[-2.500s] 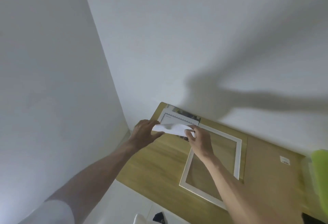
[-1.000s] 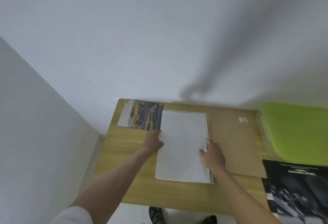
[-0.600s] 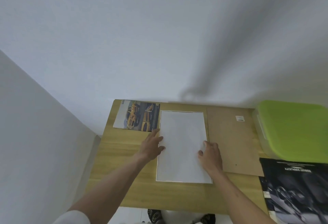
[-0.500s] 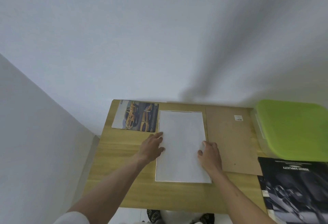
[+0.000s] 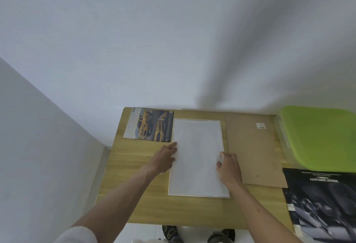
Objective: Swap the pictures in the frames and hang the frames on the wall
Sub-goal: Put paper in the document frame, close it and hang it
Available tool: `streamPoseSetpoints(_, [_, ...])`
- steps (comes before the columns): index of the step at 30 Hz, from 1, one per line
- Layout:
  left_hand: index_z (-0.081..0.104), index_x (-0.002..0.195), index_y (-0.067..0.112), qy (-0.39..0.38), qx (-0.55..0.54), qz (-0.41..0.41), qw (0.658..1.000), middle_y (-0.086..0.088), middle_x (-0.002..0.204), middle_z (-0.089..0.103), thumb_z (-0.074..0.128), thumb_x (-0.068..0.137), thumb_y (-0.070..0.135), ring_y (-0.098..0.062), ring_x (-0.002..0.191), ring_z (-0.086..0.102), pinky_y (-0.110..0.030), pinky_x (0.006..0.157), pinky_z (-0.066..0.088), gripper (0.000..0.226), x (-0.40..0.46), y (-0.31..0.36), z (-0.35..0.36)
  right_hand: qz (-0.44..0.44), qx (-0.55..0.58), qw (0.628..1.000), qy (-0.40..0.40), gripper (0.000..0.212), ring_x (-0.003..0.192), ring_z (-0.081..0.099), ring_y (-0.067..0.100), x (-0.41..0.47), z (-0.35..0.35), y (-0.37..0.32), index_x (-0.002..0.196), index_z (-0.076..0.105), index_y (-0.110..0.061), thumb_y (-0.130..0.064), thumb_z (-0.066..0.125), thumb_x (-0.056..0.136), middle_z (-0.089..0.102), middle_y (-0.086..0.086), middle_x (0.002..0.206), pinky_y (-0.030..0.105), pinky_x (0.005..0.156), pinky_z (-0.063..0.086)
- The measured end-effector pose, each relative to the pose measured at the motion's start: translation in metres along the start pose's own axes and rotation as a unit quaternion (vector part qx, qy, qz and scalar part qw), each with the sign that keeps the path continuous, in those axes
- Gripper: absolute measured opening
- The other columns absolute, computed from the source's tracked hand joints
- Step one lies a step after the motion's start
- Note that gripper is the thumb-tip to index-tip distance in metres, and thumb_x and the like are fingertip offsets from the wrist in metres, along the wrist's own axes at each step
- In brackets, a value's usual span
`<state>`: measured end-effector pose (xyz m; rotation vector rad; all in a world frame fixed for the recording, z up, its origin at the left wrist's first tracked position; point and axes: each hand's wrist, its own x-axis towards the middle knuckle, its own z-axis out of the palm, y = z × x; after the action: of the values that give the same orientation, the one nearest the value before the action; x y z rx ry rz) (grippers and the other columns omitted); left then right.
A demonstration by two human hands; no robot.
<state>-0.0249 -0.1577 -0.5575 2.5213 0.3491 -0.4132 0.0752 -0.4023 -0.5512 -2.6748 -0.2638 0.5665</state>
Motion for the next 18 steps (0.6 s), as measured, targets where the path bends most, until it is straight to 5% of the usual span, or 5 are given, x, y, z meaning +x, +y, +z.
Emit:
streamPoseSetpoints(10, [0.042, 0.148, 0.014, 0.028, 0.023, -0.039, 0.999, 0.000, 0.163, 0.020, 0.056, 0.095, 0.011, -0.023, 0.146, 0.025, -0.037, 0.118, 0.027, 0.055, -0.005, 0.010, -0.004, -0.034, 0.027, 0.999, -0.022, 0.040, 0.111, 0.058, 0.023, 0.000, -0.010, 0.004, 0.134, 0.054, -0.015, -0.021, 0.052, 0.095, 0.048, 0.008, 0.129, 0.031, 0.086, 0.051])
streamPoseSetpoints(18, [0.060, 0.132, 0.010, 0.158, 0.014, -0.008, 0.987, -0.007, 0.141, 0.053, 0.060, 0.093, 0.020, -0.023, 0.132, 0.044, -0.036, 0.104, 0.045, 0.040, 0.014, 0.099, 0.020, 0.022, 0.011, 1.000, 0.013, 0.046, 0.126, 0.048, 0.024, 0.014, -0.070, 0.073, 0.144, 0.045, -0.019, -0.026, 0.051, 0.098, 0.041, 0.007, 0.143, 0.036, 0.092, 0.048])
